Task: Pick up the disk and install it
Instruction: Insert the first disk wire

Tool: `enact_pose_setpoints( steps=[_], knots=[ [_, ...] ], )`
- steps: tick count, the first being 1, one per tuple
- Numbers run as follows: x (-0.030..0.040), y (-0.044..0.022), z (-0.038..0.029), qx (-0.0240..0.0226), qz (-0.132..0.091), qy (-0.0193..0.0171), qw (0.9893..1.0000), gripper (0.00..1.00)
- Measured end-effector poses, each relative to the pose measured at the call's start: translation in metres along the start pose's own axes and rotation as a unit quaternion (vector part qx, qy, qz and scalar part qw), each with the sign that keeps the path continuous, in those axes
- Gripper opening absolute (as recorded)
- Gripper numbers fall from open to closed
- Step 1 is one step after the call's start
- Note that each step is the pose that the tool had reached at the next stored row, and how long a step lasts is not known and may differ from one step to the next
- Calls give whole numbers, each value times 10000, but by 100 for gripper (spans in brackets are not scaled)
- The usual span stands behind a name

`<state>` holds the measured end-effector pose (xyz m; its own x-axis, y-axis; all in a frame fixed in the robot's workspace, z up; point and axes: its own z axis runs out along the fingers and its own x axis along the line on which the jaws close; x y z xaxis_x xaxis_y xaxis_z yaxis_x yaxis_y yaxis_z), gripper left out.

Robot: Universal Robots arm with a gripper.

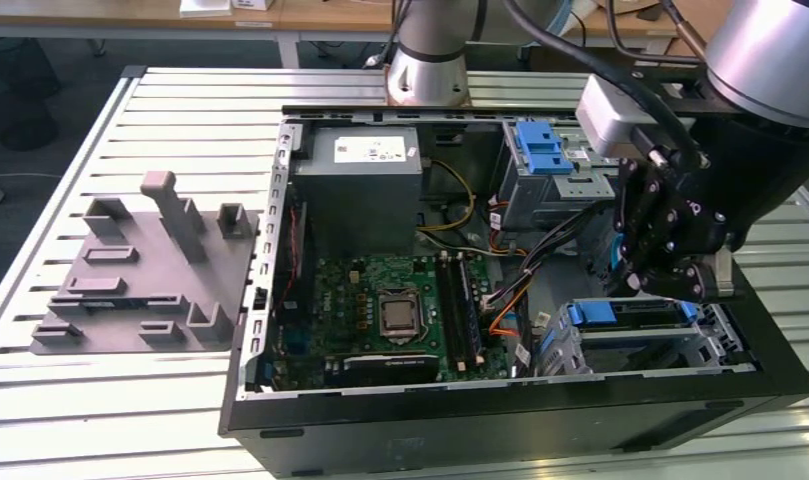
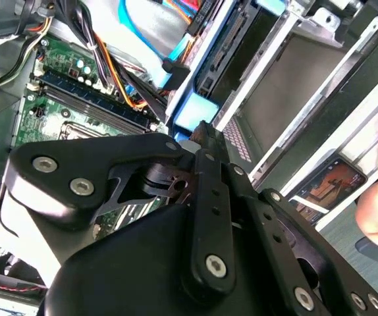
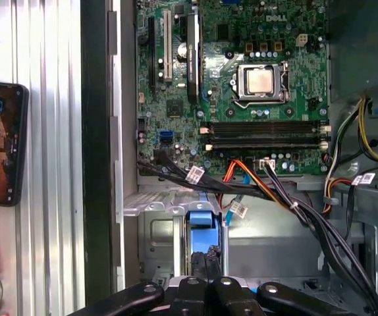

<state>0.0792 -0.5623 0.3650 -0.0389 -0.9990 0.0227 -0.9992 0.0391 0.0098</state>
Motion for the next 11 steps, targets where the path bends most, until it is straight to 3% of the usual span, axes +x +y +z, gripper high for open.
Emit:
enact_pose_setpoints(
  steps=[7, 11],
  knots=[
    [-10, -241, 6, 0, 0, 1, 10000, 12],
    [-23, -337, 5, 0, 1, 1, 10000, 12]
  ],
)
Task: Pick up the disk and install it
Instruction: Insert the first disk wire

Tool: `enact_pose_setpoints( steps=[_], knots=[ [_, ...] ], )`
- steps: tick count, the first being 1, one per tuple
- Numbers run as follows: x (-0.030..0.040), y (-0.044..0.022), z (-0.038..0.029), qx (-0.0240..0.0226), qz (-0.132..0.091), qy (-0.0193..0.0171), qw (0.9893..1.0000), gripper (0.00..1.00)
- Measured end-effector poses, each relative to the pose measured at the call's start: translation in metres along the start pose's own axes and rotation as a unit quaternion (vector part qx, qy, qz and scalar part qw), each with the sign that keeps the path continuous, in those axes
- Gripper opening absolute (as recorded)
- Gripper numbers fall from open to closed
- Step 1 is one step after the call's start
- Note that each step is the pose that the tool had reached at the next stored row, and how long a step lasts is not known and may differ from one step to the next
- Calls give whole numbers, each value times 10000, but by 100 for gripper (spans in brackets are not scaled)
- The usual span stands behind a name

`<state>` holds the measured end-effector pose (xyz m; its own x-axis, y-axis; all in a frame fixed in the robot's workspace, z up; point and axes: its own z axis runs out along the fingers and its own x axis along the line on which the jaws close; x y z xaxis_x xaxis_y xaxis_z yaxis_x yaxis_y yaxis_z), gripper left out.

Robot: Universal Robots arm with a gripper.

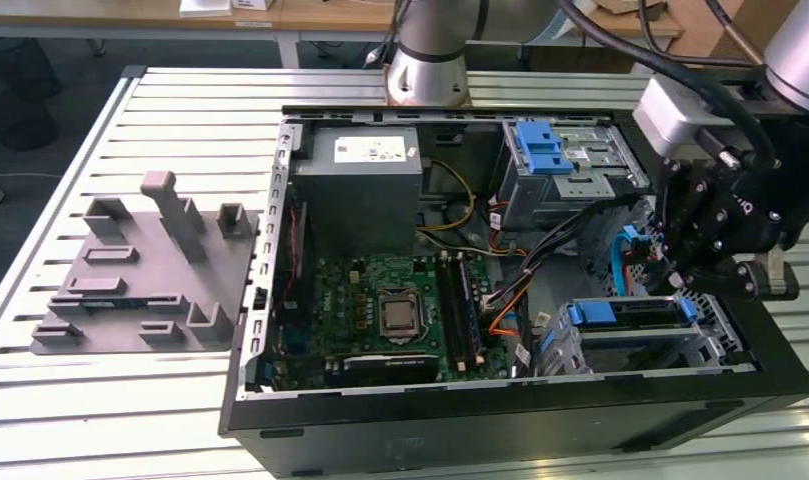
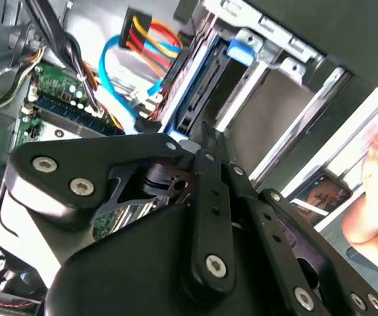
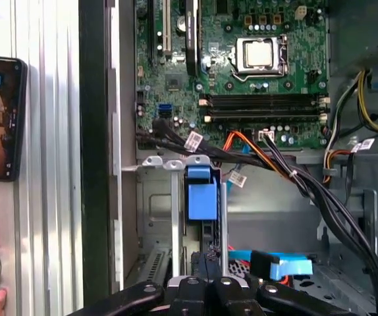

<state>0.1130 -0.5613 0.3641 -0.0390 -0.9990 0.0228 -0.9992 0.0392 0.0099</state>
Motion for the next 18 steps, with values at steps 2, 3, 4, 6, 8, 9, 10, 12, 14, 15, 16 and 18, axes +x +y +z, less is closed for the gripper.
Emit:
enact_pose_setpoints(
  steps=[2, 3, 4, 6, 8, 9, 10, 12, 14, 15, 16, 18],
  knots=[
    [-19, -35, -1, 0, 0, 0, 10000, 12],
    [-37, -46, -2, 0, 0, 1, 10000, 12],
    [-59, -56, -2, 1, 0, 0, 10000, 12],
    [-104, -74, -4, 0, -1, 1, 10000, 12],
    [-144, -97, -4, 1, -1, 0, 10000, 12],
    [-164, -102, -5, 1, -1, 0, 10000, 12],
    [-182, -105, -5, 2, 0, 0, 10000, 12],
    [-223, -108, -6, 4, 0, 0, 10000, 12],
    [-257, -109, -4, 5, 0, 0, 10000, 12],
    [-268, -111, -1, 5, 0, 0, 10000, 12],
    [-273, -112, 4, 5, 0, 0, 10000, 13],
    [-280, -113, 15, 6, 0, -1, 10000, 13]
  ],
)
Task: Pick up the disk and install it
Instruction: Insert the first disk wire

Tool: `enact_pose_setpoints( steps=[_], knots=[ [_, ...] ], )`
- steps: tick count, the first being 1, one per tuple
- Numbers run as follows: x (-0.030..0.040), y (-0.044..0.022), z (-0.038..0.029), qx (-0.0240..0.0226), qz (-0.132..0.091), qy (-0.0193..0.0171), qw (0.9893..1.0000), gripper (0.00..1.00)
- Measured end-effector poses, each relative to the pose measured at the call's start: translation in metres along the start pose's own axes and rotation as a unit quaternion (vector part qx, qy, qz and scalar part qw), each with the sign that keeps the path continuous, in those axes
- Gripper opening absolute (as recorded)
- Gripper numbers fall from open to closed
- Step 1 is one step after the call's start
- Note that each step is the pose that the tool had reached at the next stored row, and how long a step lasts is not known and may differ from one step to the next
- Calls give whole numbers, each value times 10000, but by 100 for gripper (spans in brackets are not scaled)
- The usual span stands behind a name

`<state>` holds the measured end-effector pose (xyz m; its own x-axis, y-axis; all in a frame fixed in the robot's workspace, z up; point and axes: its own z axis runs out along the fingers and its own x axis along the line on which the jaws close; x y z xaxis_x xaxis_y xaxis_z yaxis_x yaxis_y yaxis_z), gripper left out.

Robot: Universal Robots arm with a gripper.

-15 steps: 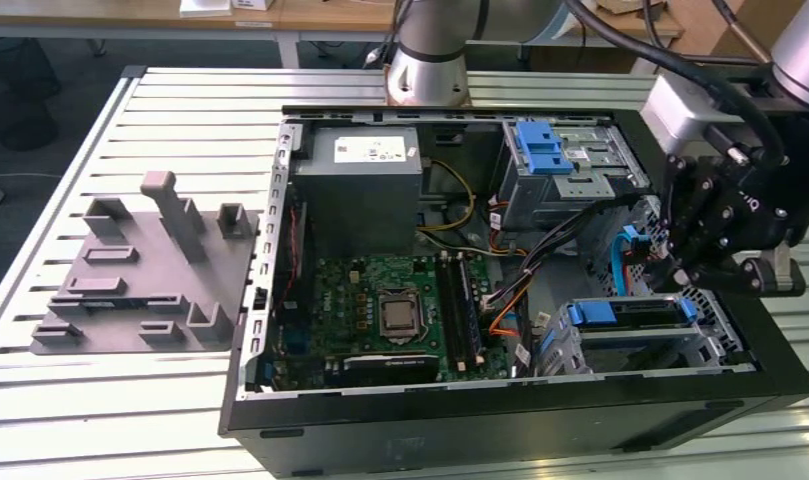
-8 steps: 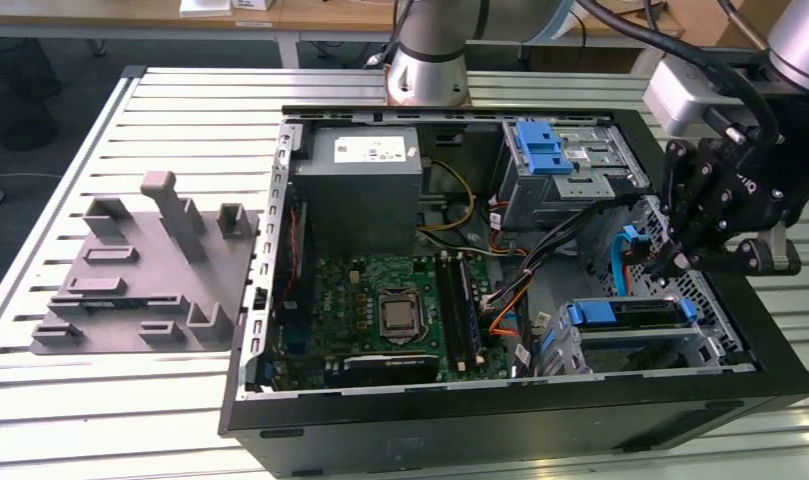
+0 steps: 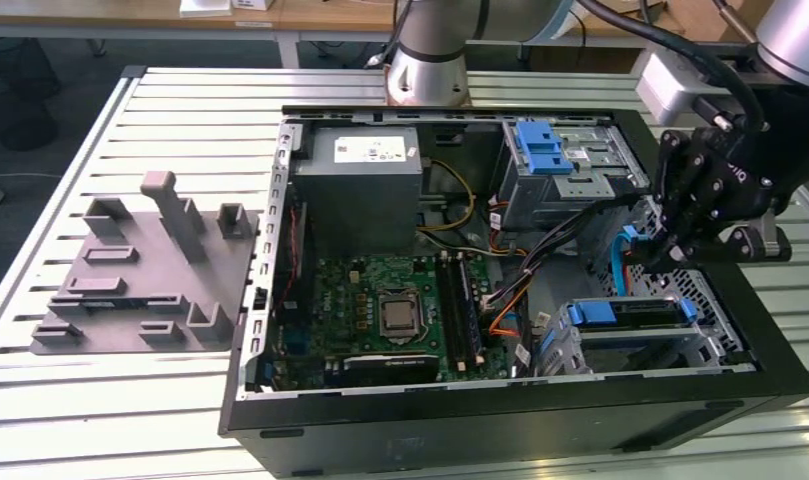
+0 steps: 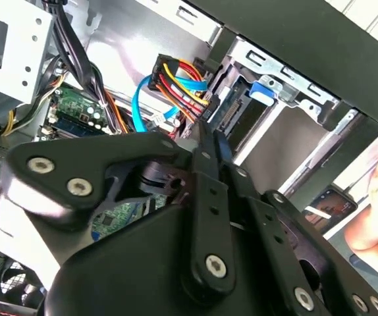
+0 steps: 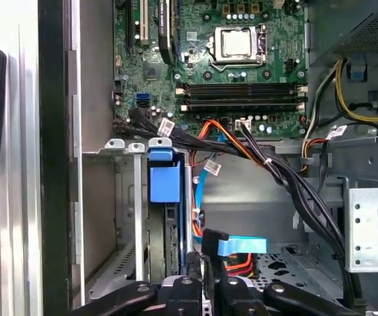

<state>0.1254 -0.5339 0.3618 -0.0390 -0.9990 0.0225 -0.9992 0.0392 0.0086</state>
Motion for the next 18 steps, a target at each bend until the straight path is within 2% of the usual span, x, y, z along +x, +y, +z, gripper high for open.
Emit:
enact_pose_setpoints(
  steps=[1, 6, 7, 18],
  knots=[
    [-2, -1, 5, 3, 0, 0, 10000, 20],
    [-13, 0, 21, 15, 0, 2, 10000, 20],
    [-16, 0, 24, 16, 0, 1, 10000, 27],
    [-57, -34, 67, 27, 0, 0, 10000, 27]
  ],
)
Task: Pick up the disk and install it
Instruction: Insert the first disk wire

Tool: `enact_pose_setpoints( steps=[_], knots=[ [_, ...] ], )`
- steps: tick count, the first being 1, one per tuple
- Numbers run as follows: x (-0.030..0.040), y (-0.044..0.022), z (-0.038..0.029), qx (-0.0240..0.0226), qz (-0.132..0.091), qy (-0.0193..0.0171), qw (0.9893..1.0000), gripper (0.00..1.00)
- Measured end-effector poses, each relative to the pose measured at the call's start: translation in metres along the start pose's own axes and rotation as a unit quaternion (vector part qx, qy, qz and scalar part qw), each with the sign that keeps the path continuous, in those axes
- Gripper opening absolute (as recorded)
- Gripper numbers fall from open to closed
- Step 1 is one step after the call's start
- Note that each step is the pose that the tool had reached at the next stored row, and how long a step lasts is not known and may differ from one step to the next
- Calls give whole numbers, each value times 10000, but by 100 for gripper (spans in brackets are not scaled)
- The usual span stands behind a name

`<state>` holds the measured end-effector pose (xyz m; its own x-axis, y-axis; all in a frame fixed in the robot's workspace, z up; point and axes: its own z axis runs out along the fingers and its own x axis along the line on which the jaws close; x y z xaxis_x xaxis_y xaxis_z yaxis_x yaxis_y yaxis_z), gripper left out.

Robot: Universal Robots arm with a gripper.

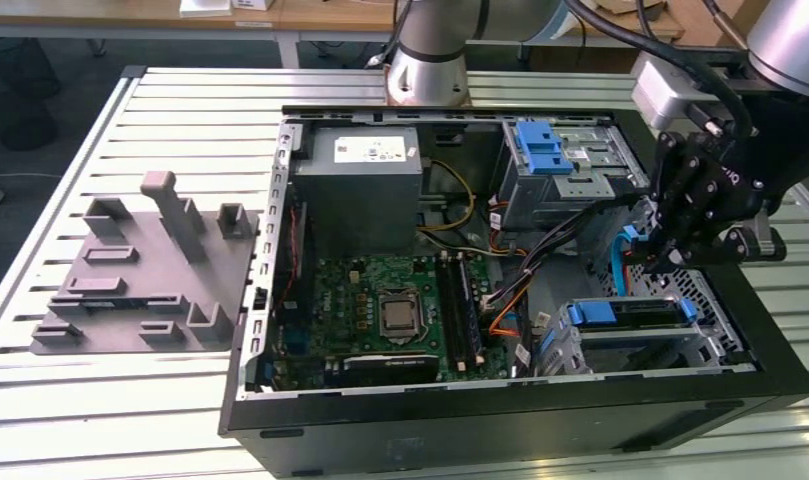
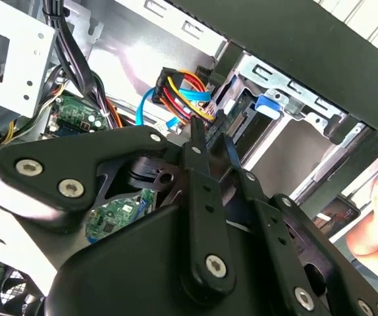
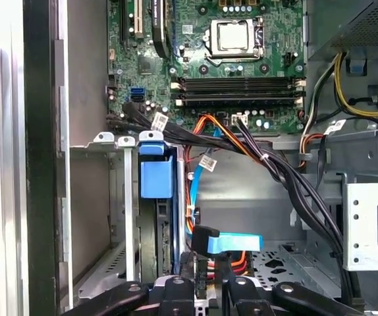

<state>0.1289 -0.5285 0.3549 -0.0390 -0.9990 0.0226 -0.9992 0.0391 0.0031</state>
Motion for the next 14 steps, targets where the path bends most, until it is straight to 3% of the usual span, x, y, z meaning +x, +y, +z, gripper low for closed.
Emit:
enact_pose_setpoints(
  steps=[7, 9, 11, 14],
  knots=[
    [-10, -16, 27, 17, 1, -1, 10000, 27],
    [-10, -19, 28, 18, 0, 1, 10000, 25],
    [-11, -20, 30, 19, 1, 0, 10000, 16],
    [-8, -20, 31, 19, 0, -1, 10000, 16]
  ],
)
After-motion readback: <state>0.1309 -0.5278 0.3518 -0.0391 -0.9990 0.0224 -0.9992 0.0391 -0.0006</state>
